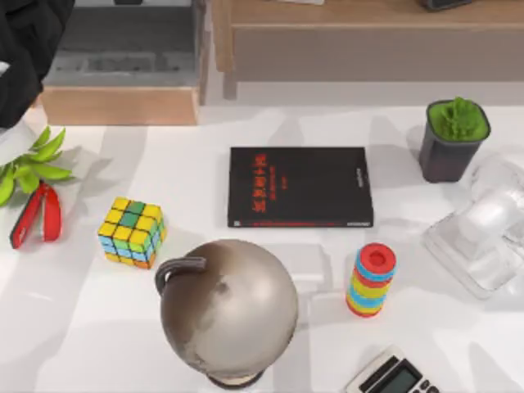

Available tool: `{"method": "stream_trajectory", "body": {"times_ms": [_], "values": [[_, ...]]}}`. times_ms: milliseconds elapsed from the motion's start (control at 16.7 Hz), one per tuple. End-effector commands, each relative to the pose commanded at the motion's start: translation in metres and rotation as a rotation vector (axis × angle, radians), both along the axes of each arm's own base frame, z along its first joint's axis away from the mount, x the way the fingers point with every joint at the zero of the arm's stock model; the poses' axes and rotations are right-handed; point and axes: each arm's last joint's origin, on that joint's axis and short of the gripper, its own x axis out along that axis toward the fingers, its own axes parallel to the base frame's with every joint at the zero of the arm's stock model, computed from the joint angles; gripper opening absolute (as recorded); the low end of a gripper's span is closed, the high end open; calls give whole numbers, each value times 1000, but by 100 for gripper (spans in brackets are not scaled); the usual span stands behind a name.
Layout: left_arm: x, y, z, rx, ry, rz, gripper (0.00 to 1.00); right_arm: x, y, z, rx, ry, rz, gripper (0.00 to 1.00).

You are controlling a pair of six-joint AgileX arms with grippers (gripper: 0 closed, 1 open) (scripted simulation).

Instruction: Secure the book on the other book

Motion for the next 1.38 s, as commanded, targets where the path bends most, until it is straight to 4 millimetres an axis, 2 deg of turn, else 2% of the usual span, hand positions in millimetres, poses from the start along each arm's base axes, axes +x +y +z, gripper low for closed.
{"method": "stream_trajectory", "body": {"times_ms": [180, 360, 780, 1140, 1380], "values": [[37, -20, -10, -12, -41, -2, 100, 0, 0, 0, 0, 0, 0, 100], [56, -33, -18, -22, -66, -2, 100, 0, 0, 0, 0, 0, 0, 100], [60, -32, -20, -22, -65, 0, 100, 0, 0, 0, 0, 0, 0, 100], [86, -31, -20, -23, -68, -1, 100, 0, 0, 0, 0, 0, 0, 100], [90, -36, -20, -23, -68, -3, 100, 0, 0, 0, 0, 0, 0, 100]]}}
